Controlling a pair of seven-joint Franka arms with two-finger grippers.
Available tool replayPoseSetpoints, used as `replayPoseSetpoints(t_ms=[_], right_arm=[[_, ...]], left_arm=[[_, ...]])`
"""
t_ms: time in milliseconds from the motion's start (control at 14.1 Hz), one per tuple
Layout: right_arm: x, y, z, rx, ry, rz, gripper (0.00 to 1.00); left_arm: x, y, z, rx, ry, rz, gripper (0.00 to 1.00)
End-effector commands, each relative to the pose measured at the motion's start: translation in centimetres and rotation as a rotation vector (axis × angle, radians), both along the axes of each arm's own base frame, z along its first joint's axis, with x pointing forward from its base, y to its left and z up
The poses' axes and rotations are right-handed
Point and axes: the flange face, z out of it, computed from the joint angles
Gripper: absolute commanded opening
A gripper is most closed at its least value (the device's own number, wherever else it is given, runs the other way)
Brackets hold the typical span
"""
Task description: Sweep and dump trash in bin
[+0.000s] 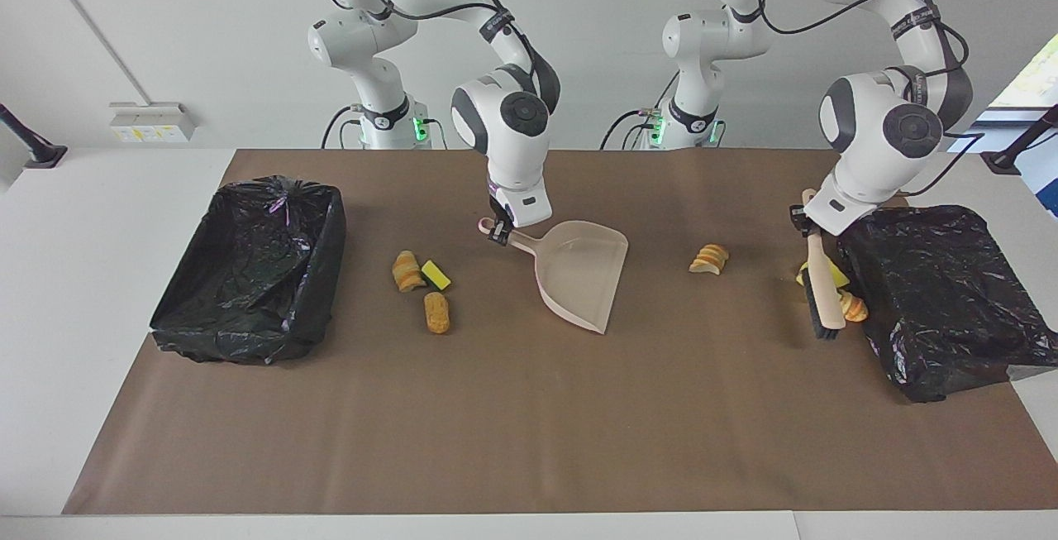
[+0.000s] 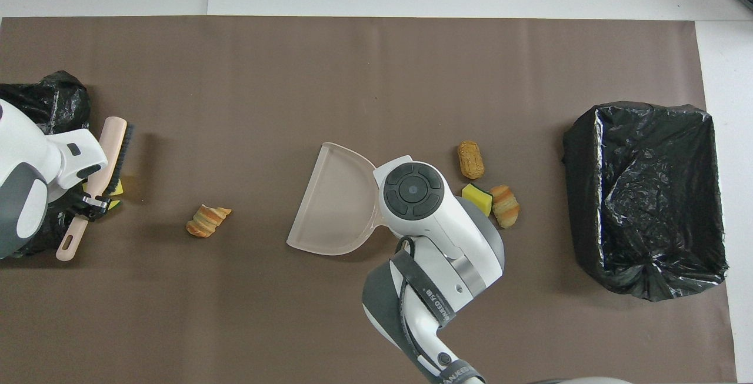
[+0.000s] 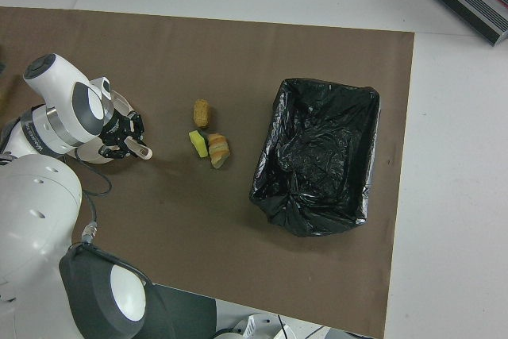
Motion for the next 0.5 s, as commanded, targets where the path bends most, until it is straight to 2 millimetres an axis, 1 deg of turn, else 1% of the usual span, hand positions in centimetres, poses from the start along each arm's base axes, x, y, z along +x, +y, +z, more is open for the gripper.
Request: replayPoseSetpoints(t_ms=[0, 71, 213, 284, 355, 426], right_arm=[[-0.2, 0.0, 0.0, -0.005, -0.002, -0.013, 0.0], [-0.2, 0.0, 0.0, -0.004, -0.001, -0.013, 0.0], [-0.2, 0.0, 0.0, -0.003, -0.002, -0.013, 0.0], [-0.2, 0.0, 0.0, -0.004, -0.003, -0.014, 0.0], [-0.2, 0.0, 0.0, -0.003, -0.002, -0.015, 0.0], [-0.2, 0.0, 0.0, -0.003, -0.002, -0.015, 0.0]], left_arm=[[0.1, -0.5, 0.3, 0.061, 0.007, -0.07, 0.0], [0.0, -1.8, 0.5, 0.066, 0.028, -0.081, 0.0], [-0.1, -5.4, 2.7, 0.082, 0.062, -0.088, 0.0], [-0.6, -7.0, 3.9, 0.084, 0.078, -0.081, 0.0], [-0.9, -8.9, 6.0, 0.07, 0.078, -0.078, 0.0], [-1.2, -10.1, 7.7, 0.061, 0.096, -0.076, 0.0]])
